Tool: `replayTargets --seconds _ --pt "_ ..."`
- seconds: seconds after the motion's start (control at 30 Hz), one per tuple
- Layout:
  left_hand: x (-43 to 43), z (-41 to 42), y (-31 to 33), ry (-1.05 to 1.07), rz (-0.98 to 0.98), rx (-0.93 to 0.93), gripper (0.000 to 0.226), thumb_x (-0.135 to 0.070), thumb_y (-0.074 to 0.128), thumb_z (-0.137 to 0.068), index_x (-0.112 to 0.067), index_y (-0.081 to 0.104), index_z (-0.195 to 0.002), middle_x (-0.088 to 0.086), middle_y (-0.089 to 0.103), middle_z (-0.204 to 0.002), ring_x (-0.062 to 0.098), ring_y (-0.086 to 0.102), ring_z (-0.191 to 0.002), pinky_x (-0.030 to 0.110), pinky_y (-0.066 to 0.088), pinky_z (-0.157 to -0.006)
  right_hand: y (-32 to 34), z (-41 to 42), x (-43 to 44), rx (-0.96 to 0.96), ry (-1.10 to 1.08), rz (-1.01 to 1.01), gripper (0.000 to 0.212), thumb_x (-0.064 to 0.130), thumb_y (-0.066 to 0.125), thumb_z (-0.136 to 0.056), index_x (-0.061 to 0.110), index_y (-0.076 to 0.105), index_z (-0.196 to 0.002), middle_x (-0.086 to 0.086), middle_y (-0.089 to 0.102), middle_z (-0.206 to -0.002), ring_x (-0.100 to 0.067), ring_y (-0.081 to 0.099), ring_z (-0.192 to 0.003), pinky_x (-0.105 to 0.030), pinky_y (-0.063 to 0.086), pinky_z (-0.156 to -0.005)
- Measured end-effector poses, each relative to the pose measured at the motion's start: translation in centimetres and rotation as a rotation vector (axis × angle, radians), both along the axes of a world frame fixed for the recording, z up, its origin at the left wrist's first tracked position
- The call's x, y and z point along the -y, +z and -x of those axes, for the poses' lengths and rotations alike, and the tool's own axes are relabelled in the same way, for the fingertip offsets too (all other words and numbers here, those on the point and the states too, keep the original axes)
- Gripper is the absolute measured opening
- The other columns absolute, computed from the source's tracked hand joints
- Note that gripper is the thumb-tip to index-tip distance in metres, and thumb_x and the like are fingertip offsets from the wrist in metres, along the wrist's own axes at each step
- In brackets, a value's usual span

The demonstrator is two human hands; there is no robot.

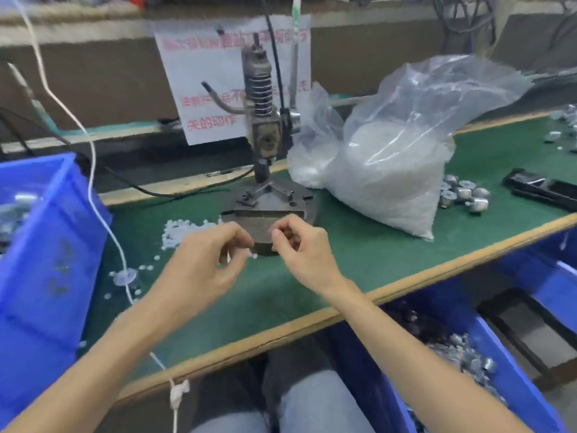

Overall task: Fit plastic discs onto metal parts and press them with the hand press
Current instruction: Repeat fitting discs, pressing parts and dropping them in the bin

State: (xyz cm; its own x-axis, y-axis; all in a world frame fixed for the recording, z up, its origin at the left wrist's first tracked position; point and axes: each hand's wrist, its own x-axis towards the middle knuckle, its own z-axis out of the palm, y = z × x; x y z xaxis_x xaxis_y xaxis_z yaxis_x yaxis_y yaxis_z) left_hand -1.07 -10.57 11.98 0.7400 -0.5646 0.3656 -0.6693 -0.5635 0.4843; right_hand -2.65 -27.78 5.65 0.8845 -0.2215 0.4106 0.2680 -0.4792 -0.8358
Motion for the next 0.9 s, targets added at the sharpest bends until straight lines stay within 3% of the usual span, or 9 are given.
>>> replayTargets --seconds 0.13,0.23,0.33,0.4,0.5,0.57,0.67,0.77,0.9 --pt "-7.4 2.8 2.3 0.164 -0.201 0.135 0.012 -0.005 0.063 -0.078 -0.016 0.059 -0.074 -0.008 0.057 -0.063 0.019 0.053 -0.06 0.036 0.047 -0.058 2.0 -2.7 -7.2 0.036 0.252 0.114 0.007 0.002 0.059 -0.088 0.003 0.064 -0.084 0.006 0.056 -0.064 -0.004 0.047 -0.051 -0.012 0.036 -0.056" --pt "-12.3 5.6 3.9 0.164 -0.385 0.229 0.017 -0.024 0.044 -0.078 -0.019 0.058 -0.068 -0.01 0.055 -0.06 0.02 0.054 -0.055 0.034 0.046 -0.048 4.0 -4.0 -12.9 0.062 0.453 0.219 0.006 0.0 0.059 -0.087 0.001 0.064 -0.083 0.009 0.052 -0.062 -0.001 0.043 -0.049 -0.015 0.034 -0.057" --pt "-17.7 6.4 5.2 0.273 -0.336 0.21 0.024 -0.028 0.041 -0.078 -0.017 0.062 -0.072 -0.009 0.057 -0.063 0.018 0.051 -0.059 0.036 0.045 -0.052 6.6 -4.3 -18.5 0.195 0.641 0.268 0.005 -0.001 0.06 -0.084 -0.003 0.065 -0.085 0.001 0.057 -0.069 -0.002 0.046 -0.06 -0.014 0.038 -0.064" --pt "-20.8 6.7 5.8 0.398 -0.252 0.161 0.024 -0.03 0.044 -0.078 -0.016 0.063 -0.075 -0.009 0.057 -0.065 0.013 0.049 -0.061 0.035 0.044 -0.056 8.1 -3.9 -21.8 0.304 0.792 0.313 0.009 0.0 0.06 -0.083 -0.005 0.065 -0.088 -0.01 0.063 -0.082 -0.017 0.056 -0.076 -0.023 0.043 -0.075" --pt "-24.0 6.5 4.7 0.532 -0.174 -0.055 0.015 -0.028 0.051 -0.08 -0.019 0.063 -0.077 -0.007 0.061 -0.067 0.013 0.055 -0.066 0.039 0.046 -0.063 9.3 -3.6 -25.6 0.236 1.058 0.462 0.01 0.004 0.056 -0.085 0.0 0.063 -0.091 -0.006 0.06 -0.082 -0.02 0.052 -0.076 -0.03 0.041 -0.073" --pt "-25.4 5.9 3.6 0.522 -0.32 -0.266 0.011 -0.025 0.054 -0.088 -0.023 0.062 -0.081 -0.006 0.062 -0.071 0.016 0.058 -0.072 0.038 0.047 -0.072 9.4 -3.8 -27.5 0.072 1.076 0.815 0.014 0.016 0.05 -0.089 0.014 0.061 -0.098 0.001 0.059 -0.084 -0.021 0.048 -0.077 -0.032 0.036 -0.068" --pt "-26.3 4.0 2.9 0.418 -0.558 -0.547 0.007 -0.032 0.056 -0.089 -0.027 0.057 -0.084 -0.016 0.057 -0.073 -0.001 0.054 -0.072 0.02 0.045 -0.072 9.7 -4.5 -29.3 -0.05 0.997 1.234 0.021 0.025 0.045 -0.09 0.025 0.06 -0.104 0.0 0.063 -0.096 -0.023 0.047 -0.079 -0.031 0.031 -0.061" --pt "-25.7 1.9 2.4 0.316 -0.785 -0.651 0.024 -0.037 0.06 -0.086 -0.03 0.042 -0.073 -0.016 0.048 -0.071 0.005 0.051 -0.068 0.02 0.044 -0.066 9.9 -4.8 -30.6 -0.135 1.006 1.349 0.01 0.03 0.049 -0.089 0.02 0.052 -0.089 0.005 0.05 -0.074 -0.018 0.046 -0.067 -0.026 0.024 -0.05" --pt "-24.1 0.1 0.4 0.246 -0.943 -0.829 0.021 -0.031 0.063 -0.086 -0.025 0.045 -0.077 -0.013 0.042 -0.071 0.002 0.049 -0.058 0.008 0.04 -0.05 9.4 -5.2 -32.0 -0.229 0.993 1.472 0.029 0.021 0.054 -0.086 0.019 0.034 -0.065 0.002 0.041 -0.067 -0.012 0.039 -0.056 -0.026 0.024 -0.048"
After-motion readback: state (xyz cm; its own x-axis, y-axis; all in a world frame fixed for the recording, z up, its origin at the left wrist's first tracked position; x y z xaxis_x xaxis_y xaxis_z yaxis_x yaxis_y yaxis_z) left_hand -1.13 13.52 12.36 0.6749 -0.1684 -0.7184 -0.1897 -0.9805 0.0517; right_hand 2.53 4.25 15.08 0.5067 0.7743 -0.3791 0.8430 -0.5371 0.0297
